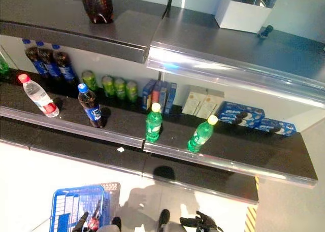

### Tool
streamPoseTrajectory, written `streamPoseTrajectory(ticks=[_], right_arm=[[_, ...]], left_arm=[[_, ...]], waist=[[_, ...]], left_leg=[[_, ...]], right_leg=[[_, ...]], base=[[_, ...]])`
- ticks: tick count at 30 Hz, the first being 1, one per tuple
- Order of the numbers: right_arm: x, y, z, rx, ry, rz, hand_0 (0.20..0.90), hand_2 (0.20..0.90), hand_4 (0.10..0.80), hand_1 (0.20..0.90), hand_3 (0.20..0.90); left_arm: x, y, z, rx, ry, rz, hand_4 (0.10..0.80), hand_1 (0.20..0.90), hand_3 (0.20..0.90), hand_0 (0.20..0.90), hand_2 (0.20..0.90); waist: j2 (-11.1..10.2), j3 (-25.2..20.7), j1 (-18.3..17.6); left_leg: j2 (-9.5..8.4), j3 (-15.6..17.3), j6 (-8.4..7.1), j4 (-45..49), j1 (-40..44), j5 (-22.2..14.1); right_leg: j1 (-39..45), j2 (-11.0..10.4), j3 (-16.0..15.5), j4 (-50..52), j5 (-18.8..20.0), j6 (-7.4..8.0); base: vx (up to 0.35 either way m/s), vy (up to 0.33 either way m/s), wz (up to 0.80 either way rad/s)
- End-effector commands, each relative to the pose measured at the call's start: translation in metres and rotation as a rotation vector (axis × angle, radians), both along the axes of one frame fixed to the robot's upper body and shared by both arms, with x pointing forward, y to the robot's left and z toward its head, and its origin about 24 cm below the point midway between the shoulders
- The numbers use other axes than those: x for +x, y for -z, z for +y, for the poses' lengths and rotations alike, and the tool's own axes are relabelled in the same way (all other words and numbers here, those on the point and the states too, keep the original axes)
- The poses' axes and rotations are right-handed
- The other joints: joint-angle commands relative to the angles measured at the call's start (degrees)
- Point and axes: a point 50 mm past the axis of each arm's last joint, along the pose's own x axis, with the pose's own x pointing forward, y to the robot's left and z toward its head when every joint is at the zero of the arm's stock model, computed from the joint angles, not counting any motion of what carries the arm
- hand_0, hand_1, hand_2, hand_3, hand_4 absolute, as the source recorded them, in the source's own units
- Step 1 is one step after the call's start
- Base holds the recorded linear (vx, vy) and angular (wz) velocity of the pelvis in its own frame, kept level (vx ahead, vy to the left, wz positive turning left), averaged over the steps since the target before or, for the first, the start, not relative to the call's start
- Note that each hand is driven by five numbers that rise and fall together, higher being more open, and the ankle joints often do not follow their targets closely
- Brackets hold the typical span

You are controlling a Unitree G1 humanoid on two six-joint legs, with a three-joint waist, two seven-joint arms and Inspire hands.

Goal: Pick up the drink and place into the basket.

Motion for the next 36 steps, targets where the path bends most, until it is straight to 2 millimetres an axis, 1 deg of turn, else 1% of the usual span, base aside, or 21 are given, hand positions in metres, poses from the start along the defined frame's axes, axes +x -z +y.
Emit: streamPoseTrajectory(ticks=[1, 3, 5, 6, 8, 9, 10, 12, 13, 14, 17, 18, 19, 20, 23, 24, 28, 29, 31, 34, 36], right_arm=[[0.032, -0.013, 0.009, 0.018, -0.005, -0.147, 0.900, 0.900, 0.800, 0.900, 0.900], [0.043, -0.021, 0.017, 0.022, -0.021, -0.219, 0.900, 0.900, 0.800, 0.900, 0.900], [0.053, -0.031, 0.025, 0.017, -0.057, -0.289, 0.900, 0.900, 0.800, 0.900, 0.900], [0.056, -0.034, 0.026, 0.013, -0.074, -0.318, 0.900, 0.900, 0.800, 0.900, 0.900], [0.066, -0.044, 0.032, 0.012, -0.103, -0.387, 0.900, 0.900, 0.800, 0.900, 0.900], [0.069, -0.048, 0.036, 0.022, -0.122, -0.409, 0.900, 0.900, 0.800, 0.900, 0.900], [0.075, -0.054, 0.042, 0.037, -0.194, -0.439, 0.900, 0.900, 0.800, 0.900, 0.900], [0.079, -0.059, 0.047, 0.039, -0.248, -0.463, 0.900, 0.900, 0.800, 0.900, 0.900], [0.083, -0.063, 0.052, 0.040, -0.306, -0.483, 0.900, 0.900, 0.800, 0.900, 0.900], [0.088, -0.070, 0.056, 0.041, -0.355, -0.510, 0.900, 0.900, 0.800, 0.900, 0.900], [0.095, -0.084, 0.059, 0.053, -0.407, -0.568, 0.900, 0.900, 0.800, 0.900, 0.900], [0.098, -0.096, 0.059, 0.080, -0.432, -0.609, 0.900, 0.900, 0.800, 0.900, 0.900], [0.098, -0.100, 0.058, 0.091, -0.439, -0.622, 0.900, 0.900, 0.800, 0.900, 0.900], [0.100, -0.111, 0.057, 0.105, -0.475, -0.664, 0.900, 0.900, 0.800, 0.900, 0.900], [0.099, -0.141, 0.051, 0.141, -0.573, -0.769, 0.900, 0.900, 0.800, 0.900, 0.900], [0.099, -0.143, 0.050, 0.142, -0.579, -0.779, 0.900, 0.900, 0.800, 0.900, 0.900], [0.104, -0.193, 0.035, 0.103, -0.636, -0.990, 0.900, 0.900, 0.800, 0.900, 0.900], [0.105, -0.201, 0.032, 0.095, -0.639, -1.020, 0.900, 0.900, 0.800, 0.900, 0.900], [0.107, -0.226, 0.023, 0.063, -0.637, -1.145, 0.900, 0.900, 0.800, 0.900, 0.900], [0.106, -0.260, 0.016, 0.047, -0.611, -1.298, 0.900, 0.900, 0.800, 0.900, 0.900], [0.104, -0.271, 0.012, 0.034, -0.575, -1.355, 0.900, 0.900, 0.800, 0.900, 0.900]], left_arm=[[0.005, -0.011, 0.035, 0.149, -0.038, -0.060, 0.100, 0.300, 0.200, 0.300, 0.300], [0.009, -0.014, 0.042, 0.163, -0.039, -0.066, 0.100, 0.300, 0.200, 0.300, 0.300], [0.012, -0.018, 0.048, 0.184, -0.052, -0.076, 0.100, 0.300, 0.200, 0.300, 0.300], [0.013, -0.019, 0.051, 0.193, -0.051, -0.080, 0.100, 0.300, 0.200, 0.300, 0.300], [0.022, -0.023, 0.057, 0.214, -0.045, -0.093, 0.100, 0.300, 0.200, 0.300, 0.300], [0.025, -0.025, 0.059, 0.223, -0.039, -0.097, 0.100, 0.300, 0.200, 0.300, 0.300], [0.026, -0.026, 0.061, 0.224, -0.071, -0.101, 0.100, 0.300, 0.200, 0.300, 0.300], [0.025, -0.026, 0.061, 0.223, -0.092, -0.102, 0.100, 0.300, 0.200, 0.300, 0.300], [0.022, -0.025, 0.060, 0.218, -0.115, -0.099, 0.100, 0.300, 0.200, 0.300, 0.300], [0.018, -0.024, 0.058, 0.210, -0.117, -0.090, 0.100, 0.300, 0.200, 0.300, 0.300], [0.011, -0.022, 0.055, 0.206, -0.109, -0.061, 0.100, 0.300, 0.200, 0.300, 0.300], [0.003, -0.020, 0.054, 0.201, -0.102, -0.039, 0.100, 0.300, 0.200, 0.300, 0.300], [0.002, -0.019, 0.054, 0.200, -0.096, -0.035, 0.100, 0.300, 0.200, 0.300, 0.300], [-0.002, -0.019, 0.054, 0.199, -0.088, -0.033, 0.100, 0.300, 0.200, 0.300, 0.300], [-0.008, -0.019, 0.057, 0.200, -0.070, -0.036, 0.100, 0.300, 0.200, 0.300, 0.300], [-0.008, -0.018, 0.057, 0.199, -0.067, -0.036, 0.100, 0.300, 0.200, 0.300, 0.300], [-0.012, -0.020, 0.061, 0.216, -0.045, -0.036, 0.100, 0.300, 0.200, 0.300, 0.300], [-0.012, -0.020, 0.062, 0.217, -0.045, -0.034, 0.100, 0.300, 0.200, 0.300, 0.300], [-0.016, -0.020, 0.063, 0.222, -0.042, -0.031, 0.100, 0.300, 0.200, 0.300, 0.300], [-0.017, -0.019, 0.061, 0.219, -0.045, -0.026, 0.100, 0.300, 0.200, 0.300, 0.300], [-0.020, -0.018, 0.059, 0.215, -0.046, -0.025, 0.100, 0.300, 0.200, 0.300, 0.300]], waist=[[0.00, 0.24, -0.07], [0.21, 1.14, -1.49], [0.27, 1.96, -2.67], [0.30, 2.15, -2.93], [0.34, 2.72, -3.98], [0.19, 2.94, -4.09], [-0.05, 3.29, -3.57], [-0.37, 3.45, -2.92], [-0.92, 3.50, -2.42], [-1.37, 3.39, -2.20], [-1.87, 2.89, -1.86], [-2.18, 2.44, -2.13], [-2.19, 2.31, -2.27], [-2.35, 1.88, -2.77], [-2.28, 1.00, -3.95], [-2.24, 0.92, -4.02], [-2.21, 0.11, -5.35], [-2.16, -0.02, -5.53], [-2.14, -0.41, -6.23], [-2.07, -0.77, -7.26], [-2.07, -0.96, -7.66]], left_leg=[[-1.54, -1.10, -0.92, 1.30, 1.24, -1.10], [-2.79, -0.67, 0.18, 0.12, 2.39, -1.79], [-3.43, -0.50, 1.01, -0.91, 3.21, -2.09], [-3.49, -0.44, 1.22, -1.03, 3.21, -2.14], [-3.66, -1.19, 1.92, -0.61, 2.16, -2.27], [-3.81, -1.18, 2.24, 0.15, 1.39, -2.43], [-3.47, -0.20, 2.45, 1.55, 0.59, -2.53], [-2.95, 0.73, 2.25, 2.81, -0.03, -2.85], [-2.16, 1.74, 1.69, 3.79, -0.24, -3.11], [-1.41, 1.84, 1.20, 4.17, -0.27, -3.31], [0.28, 2.05, 0.31, 3.39, 0.13, -2.43], [1.37, 2.37, -0.44, 2.29, 0.76, -1.62], [1.61, 2.44, -0.64, 1.88, 1.05, -1.36], [2.08, 2.62, -1.03, 1.16, 1.56, -0.93], [2.51, 2.76, -1.52, -0.35, 2.79, -0.30], [2.51, 2.75, -1.53, -0.46, 2.90, -0.26], [2.83, 3.41, -1.78, -1.20, 4.04, -0.34], [2.91, 3.64, -1.80, -1.27, 4.19, -0.38], [3.09, 4.31, -1.80, -1.29, 4.53, -0.59], [3.21, 5.29, -1.64, -0.59, 4.71, -1.17], [3.14, 5.56, -1.45, -0.30, 4.75, -1.56]], right_leg=[[1.46, -1.17, 2.55, 0.82, -0.86, 3.68], [-0.26, -1.74, 4.07, 1.40, 0.52, 4.95], [-2.43, -2.02, 5.84, 2.76, 1.51, 6.03], [-2.98, -2.14, 6.51, 3.33, 1.48, 6.21], [-4.23, -2.31, 10.54, 5.06, 1.21, 6.50], [-4.71, -2.79, 10.94, 6.16, 1.22, 6.65], [-4.84, -4.41, 9.47, 7.31, 1.32, 6.96], [-4.38, -5.54, 8.16, 6.44, 1.22, 7.17], [-3.55, -6.31, 6.80, 4.47, 1.86, 7.47], [-2.57, -5.80, 6.97, 2.79, 1.63, 7.34], [-0.71, -4.61, 6.70, 1.71, 0.63, 6.60], [0.41, -3.73, 6.43, 1.32, -0.12, 6.22], [0.72, -3.49, 6.36, 1.22, -0.29, 6.09], [1.21, -3.05, 6.30, 1.15, -0.79, 5.83], [2.01, -2.69, 6.05, 1.28, -1.56, 5.75], [2.07, -2.68, 6.03, 1.29, -1.60, 5.76], [2.50, -2.84, 6.14, 1.48, -2.05, 6.15], [2.53, -2.86, 6.23, 1.50, -2.12, 6.21], [2.63, -2.87, 6.59, 1.57, -2.36, 6.37], [2.57, -2.98, 7.30, 2.00, -2.77, 6.55], [2.60, -3.02, 7.69, 2.10, -2.95, 6.61]], base=[[-0.004, 0.184, 0.03], [-0.031, 0.171, 0.01], [-0.083, 0.099, -0.06], [-0.140, 0.048, -0.13], [-0.181, -0.005, -0.13], [-0.252, -0.084, -0.04], [-0.250, -0.125, -0.01], [-0.182, -0.162, -0.04], [-0.136, -0.219, -0.14], [-0.122, -0.233, -0.15], [-0.052, -0.179, -0.21], [-0.033, -0.160, -0.30], [-0.020, -0.127, -0.12], [-0.004, -0.059, -0.16], [0.000, -0.023, -0.07], [0.008, -0.016, 0.04], [0.000, 0.003, -0.03], [0.001, 0.025, -0.12], [0.004, 0.033, -0.10], [0.013, 0.045, -0.05], [0.029, 0.054, -0.09]])
